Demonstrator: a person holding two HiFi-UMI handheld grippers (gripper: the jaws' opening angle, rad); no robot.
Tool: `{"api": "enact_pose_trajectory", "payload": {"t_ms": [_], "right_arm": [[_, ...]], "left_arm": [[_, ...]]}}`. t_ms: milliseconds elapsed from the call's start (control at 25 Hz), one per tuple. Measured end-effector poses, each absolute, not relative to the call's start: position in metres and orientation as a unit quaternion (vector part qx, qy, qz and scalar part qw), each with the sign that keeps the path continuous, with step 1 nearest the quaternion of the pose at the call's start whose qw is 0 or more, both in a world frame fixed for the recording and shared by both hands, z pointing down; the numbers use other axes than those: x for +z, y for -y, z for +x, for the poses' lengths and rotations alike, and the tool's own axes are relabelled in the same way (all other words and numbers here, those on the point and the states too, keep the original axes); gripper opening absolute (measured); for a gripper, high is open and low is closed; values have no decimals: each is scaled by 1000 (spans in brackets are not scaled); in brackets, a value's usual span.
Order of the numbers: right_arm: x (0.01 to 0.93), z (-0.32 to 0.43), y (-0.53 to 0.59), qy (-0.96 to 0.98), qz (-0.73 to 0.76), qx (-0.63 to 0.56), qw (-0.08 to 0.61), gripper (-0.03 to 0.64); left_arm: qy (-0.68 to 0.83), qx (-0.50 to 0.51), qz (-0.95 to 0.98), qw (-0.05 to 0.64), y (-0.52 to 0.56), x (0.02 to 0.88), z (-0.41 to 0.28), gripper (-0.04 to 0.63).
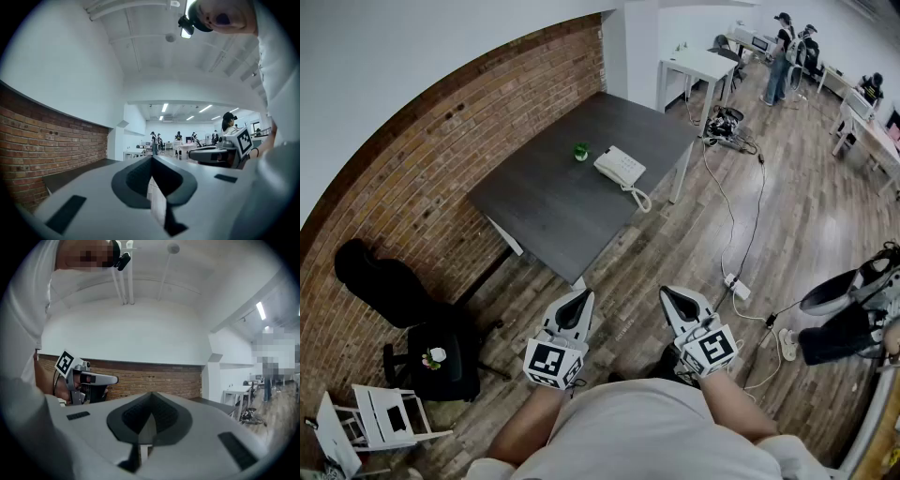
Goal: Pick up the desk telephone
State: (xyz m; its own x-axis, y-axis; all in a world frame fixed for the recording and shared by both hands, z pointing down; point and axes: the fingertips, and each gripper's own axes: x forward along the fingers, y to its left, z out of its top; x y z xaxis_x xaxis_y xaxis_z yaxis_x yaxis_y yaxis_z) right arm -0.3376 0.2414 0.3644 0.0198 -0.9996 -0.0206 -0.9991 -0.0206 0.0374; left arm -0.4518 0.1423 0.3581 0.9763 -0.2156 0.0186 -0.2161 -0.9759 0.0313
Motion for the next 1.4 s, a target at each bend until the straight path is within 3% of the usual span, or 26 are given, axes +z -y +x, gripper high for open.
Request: {"api": "enact_pose_trajectory", "payload": {"t_ms": [720,760,920,1120,1400], "right_arm": [[374,-273,-228,693,721,-11,4,6],[376,-266,-227,693,721,-9,6,36],[380,-234,-223,699,715,-5,8,124],[380,-179,-225,708,706,-2,8,186],[386,-97,-249,712,703,1,7,207]], "left_arm": [[121,22,992,21,-129,370,-389,11],[122,24,992,23,-128,372,-382,11],[117,29,992,33,-126,378,-344,137],[109,35,993,40,-131,382,-280,272],[101,47,993,44,-154,394,-193,311]]}}
